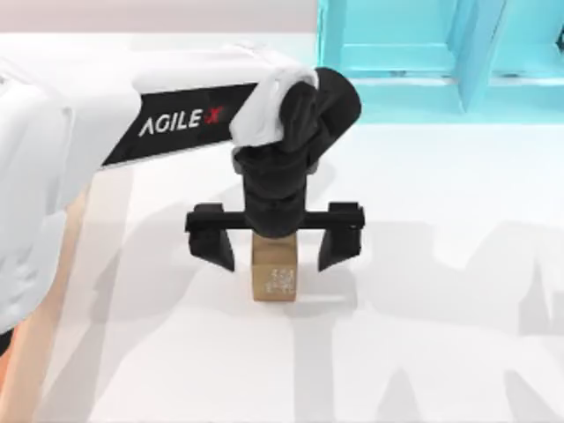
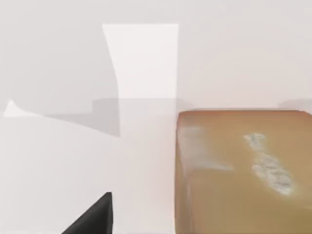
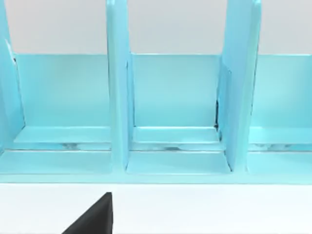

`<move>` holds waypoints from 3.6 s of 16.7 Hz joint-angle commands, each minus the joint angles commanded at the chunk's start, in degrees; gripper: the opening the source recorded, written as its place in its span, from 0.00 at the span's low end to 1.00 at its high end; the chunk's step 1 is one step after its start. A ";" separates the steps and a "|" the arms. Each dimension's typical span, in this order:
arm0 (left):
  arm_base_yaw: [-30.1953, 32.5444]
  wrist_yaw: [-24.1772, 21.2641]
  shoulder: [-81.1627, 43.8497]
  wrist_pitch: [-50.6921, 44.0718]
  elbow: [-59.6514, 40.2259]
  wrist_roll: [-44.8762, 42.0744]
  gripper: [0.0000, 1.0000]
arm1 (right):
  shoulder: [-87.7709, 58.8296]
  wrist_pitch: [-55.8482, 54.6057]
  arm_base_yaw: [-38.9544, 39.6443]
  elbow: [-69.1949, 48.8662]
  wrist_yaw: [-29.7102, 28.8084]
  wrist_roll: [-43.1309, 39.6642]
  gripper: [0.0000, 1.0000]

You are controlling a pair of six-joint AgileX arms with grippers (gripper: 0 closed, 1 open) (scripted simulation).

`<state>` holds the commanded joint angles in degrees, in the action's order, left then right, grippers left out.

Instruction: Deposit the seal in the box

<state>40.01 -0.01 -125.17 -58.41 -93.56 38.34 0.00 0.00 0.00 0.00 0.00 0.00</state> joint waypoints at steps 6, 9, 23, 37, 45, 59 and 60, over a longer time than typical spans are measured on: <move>-0.02 0.00 -0.32 1.58 1.48 -0.02 0.92 | 0.00 0.00 0.00 0.00 0.00 0.00 1.00; -0.02 0.00 -0.32 1.58 1.48 -0.02 0.70 | 0.00 0.00 0.00 0.00 0.00 0.00 1.00; -0.02 0.00 -0.32 1.58 1.48 -0.02 0.00 | 0.00 0.00 0.00 0.00 0.00 0.00 1.00; 0.10 0.02 3.03 -17.29 -13.61 0.11 0.00 | 0.00 0.00 0.00 0.00 0.00 0.00 1.00; -0.75 -0.05 3.42 -19.24 -15.46 -0.74 0.00 | 0.00 0.00 0.00 0.00 0.00 0.00 1.00; -51.80 0.02 18.50 -21.91 -1.85 -50.85 0.00 | 0.00 0.00 0.00 0.00 0.00 0.00 1.00; -53.66 0.02 19.96 -21.69 -0.72 -52.87 0.00 | 0.00 0.00 0.00 0.00 0.00 0.00 1.00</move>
<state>-13.65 0.01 -105.21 -80.11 -94.28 -14.53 0.00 0.00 0.00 0.00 0.00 0.00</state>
